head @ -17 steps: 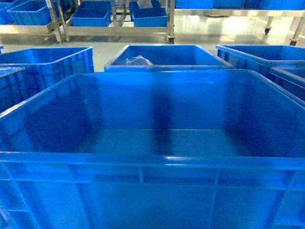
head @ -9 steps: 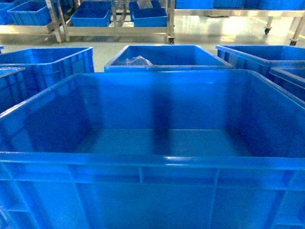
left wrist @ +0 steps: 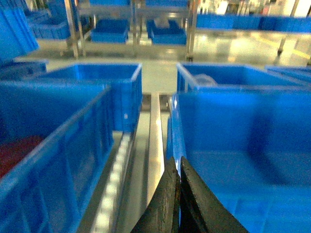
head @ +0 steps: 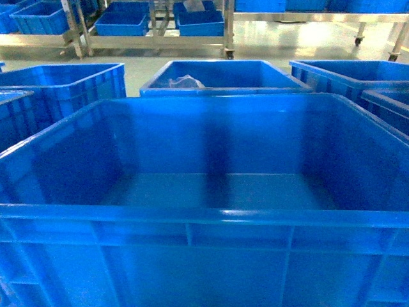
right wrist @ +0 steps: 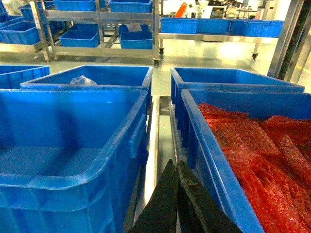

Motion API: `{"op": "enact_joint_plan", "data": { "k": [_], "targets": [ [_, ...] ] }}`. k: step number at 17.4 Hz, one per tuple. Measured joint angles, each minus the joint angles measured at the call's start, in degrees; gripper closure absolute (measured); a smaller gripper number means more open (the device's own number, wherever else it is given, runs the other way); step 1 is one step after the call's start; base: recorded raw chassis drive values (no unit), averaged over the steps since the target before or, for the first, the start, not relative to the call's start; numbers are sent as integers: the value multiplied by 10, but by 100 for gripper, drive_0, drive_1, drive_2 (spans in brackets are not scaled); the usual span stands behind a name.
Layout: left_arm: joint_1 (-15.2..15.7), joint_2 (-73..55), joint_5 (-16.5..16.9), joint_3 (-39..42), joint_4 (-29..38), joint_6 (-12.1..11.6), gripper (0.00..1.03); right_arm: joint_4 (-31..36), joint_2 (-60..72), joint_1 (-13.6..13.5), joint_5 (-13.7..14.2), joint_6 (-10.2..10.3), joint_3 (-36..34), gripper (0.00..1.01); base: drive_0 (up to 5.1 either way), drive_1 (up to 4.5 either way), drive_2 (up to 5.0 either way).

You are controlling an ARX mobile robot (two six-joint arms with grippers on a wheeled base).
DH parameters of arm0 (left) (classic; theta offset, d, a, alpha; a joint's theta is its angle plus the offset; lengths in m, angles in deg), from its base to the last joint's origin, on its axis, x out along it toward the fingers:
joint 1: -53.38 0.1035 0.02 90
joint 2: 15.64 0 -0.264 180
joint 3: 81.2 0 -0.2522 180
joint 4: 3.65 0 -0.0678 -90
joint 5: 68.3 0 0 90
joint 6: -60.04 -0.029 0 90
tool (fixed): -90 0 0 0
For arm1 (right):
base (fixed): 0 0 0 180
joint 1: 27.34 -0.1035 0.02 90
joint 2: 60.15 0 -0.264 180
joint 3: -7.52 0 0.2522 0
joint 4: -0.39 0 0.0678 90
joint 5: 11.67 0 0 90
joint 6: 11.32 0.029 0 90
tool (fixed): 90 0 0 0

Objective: Place box next to blue box on left shelf

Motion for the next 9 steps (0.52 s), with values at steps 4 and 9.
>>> {"op": "enact_joint_plan", "data": {
  "k": [4, 9],
  "targets": [
    [0, 58, 1, 0, -58, -1, 102, -4, 0, 0, 2, 0, 0, 100, 0, 0, 0],
    [0, 58, 0, 0, -53, -2, 102, -3, 0, 0, 1, 0, 0, 100, 0, 0, 0]
  ]
}}
